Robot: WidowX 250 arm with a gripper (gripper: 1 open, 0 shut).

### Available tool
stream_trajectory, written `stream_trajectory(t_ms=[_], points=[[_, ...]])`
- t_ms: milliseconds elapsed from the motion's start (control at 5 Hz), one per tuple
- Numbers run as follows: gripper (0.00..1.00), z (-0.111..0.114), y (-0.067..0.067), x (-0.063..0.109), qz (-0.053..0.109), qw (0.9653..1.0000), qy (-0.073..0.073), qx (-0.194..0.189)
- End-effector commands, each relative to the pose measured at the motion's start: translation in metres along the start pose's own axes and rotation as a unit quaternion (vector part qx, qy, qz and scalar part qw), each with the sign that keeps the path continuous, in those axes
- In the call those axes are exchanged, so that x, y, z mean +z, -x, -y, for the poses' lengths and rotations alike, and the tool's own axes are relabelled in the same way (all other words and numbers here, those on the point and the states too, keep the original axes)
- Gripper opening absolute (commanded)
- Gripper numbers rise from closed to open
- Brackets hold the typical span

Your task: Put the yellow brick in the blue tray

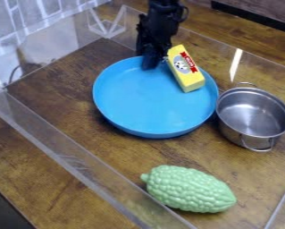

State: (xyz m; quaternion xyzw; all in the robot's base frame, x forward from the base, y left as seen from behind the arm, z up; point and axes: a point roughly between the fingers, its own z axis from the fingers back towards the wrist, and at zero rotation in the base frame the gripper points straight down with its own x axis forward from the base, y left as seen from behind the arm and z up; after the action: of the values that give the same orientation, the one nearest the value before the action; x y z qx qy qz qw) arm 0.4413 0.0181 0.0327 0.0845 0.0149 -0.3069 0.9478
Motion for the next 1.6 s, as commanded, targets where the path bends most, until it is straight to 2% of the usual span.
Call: stream_trajectory(t_ms=[0, 200, 400, 600, 800, 1000, 1200, 1400], points=[[1.0, -0.0113, -0.0063, 0.0273, 0.03, 0.9992, -0.026, 0.003], [0.0, -0.0124, -0.0056, 0.0266, 0.028, 0.9992, -0.029, 0.0], [1.0, -0.0145, -0.004, 0.0248, 0.024, 0.9992, -0.033, -0.002], [1.0, -0.0157, -0.003, 0.023, 0.021, 0.9992, -0.034, -0.002], [0.0, -0.0151, -0.0025, 0.0219, 0.02, 0.9992, -0.035, -0.005], [1.0, -0.0152, -0.0017, 0.0228, 0.019, 0.9991, -0.037, -0.007], [1.0, -0.0143, -0.0016, 0.0218, 0.018, 0.9992, -0.034, -0.005], [0.0, -0.0128, -0.0018, 0.0219, 0.018, 0.9992, -0.033, -0.008]])
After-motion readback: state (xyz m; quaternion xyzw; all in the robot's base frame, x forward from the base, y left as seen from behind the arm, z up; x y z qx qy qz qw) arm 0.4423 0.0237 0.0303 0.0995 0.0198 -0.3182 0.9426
